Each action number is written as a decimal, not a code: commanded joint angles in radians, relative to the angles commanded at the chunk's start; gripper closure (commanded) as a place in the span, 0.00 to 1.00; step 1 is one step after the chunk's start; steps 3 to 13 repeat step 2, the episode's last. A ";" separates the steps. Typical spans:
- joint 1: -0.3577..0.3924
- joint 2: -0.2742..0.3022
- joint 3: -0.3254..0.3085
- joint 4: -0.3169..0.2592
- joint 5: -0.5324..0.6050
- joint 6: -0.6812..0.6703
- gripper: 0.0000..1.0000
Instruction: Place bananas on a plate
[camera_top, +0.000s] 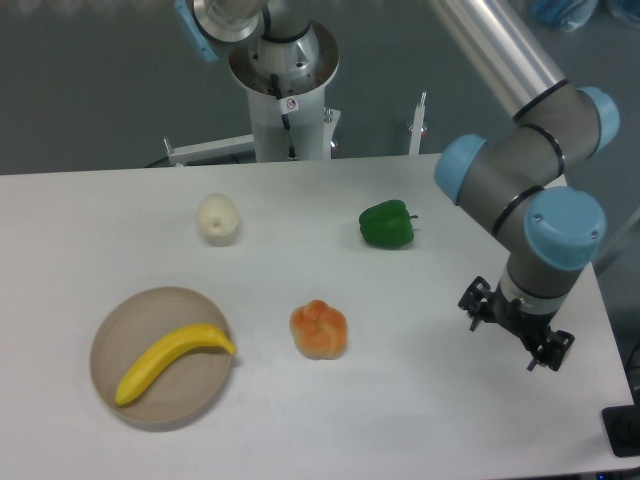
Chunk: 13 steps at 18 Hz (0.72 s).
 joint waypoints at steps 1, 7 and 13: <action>0.000 0.000 -0.002 0.002 0.000 0.003 0.00; 0.000 0.000 -0.005 0.002 0.000 0.003 0.00; 0.000 0.000 -0.005 0.002 0.000 0.003 0.00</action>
